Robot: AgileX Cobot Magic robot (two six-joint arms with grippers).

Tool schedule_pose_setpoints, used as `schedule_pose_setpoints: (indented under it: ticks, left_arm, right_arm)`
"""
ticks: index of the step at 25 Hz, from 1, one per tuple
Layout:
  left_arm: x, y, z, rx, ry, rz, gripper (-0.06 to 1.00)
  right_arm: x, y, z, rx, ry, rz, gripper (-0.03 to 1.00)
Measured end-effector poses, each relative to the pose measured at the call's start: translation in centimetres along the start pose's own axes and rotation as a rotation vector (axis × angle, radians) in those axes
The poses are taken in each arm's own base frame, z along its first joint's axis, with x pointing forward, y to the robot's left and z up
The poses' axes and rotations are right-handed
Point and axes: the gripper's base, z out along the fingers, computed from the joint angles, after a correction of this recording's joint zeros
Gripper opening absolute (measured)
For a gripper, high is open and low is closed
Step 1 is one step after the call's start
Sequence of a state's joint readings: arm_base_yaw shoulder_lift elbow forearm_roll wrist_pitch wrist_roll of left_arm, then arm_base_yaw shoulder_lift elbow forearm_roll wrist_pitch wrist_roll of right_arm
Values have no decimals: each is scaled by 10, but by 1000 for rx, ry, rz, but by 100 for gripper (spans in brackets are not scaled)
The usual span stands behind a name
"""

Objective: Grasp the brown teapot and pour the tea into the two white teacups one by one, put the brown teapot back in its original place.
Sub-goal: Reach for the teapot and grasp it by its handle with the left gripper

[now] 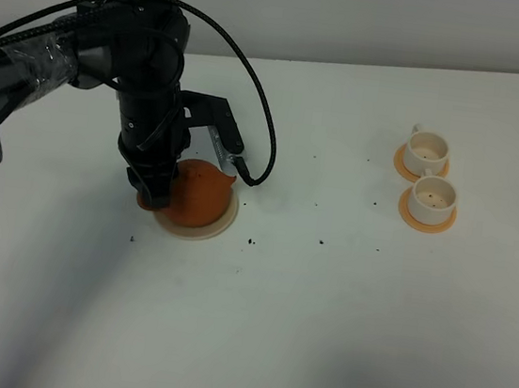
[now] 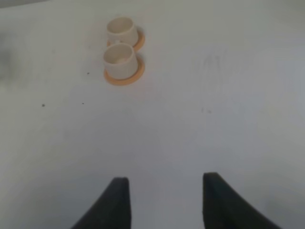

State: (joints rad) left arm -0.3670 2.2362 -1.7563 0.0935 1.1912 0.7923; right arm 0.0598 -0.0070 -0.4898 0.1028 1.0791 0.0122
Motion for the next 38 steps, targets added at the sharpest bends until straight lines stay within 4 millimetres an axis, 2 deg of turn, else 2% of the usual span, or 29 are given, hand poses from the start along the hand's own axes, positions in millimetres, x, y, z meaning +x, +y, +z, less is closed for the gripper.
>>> schedule_pose_setpoints:
  ticks: [12,29,38]
  left_arm:
    - [-2,2,2,-14,-12,53,13]
    - [-4,2,2,-10,-30,79,13]
    - [-4,-1,-11,-24,-83,69,12]
  right_arm:
    - [0,0,0,0,0,0,37]
    - [0,0,0,0,0,0,37]
    - [0,0,0,0,0,0,37]
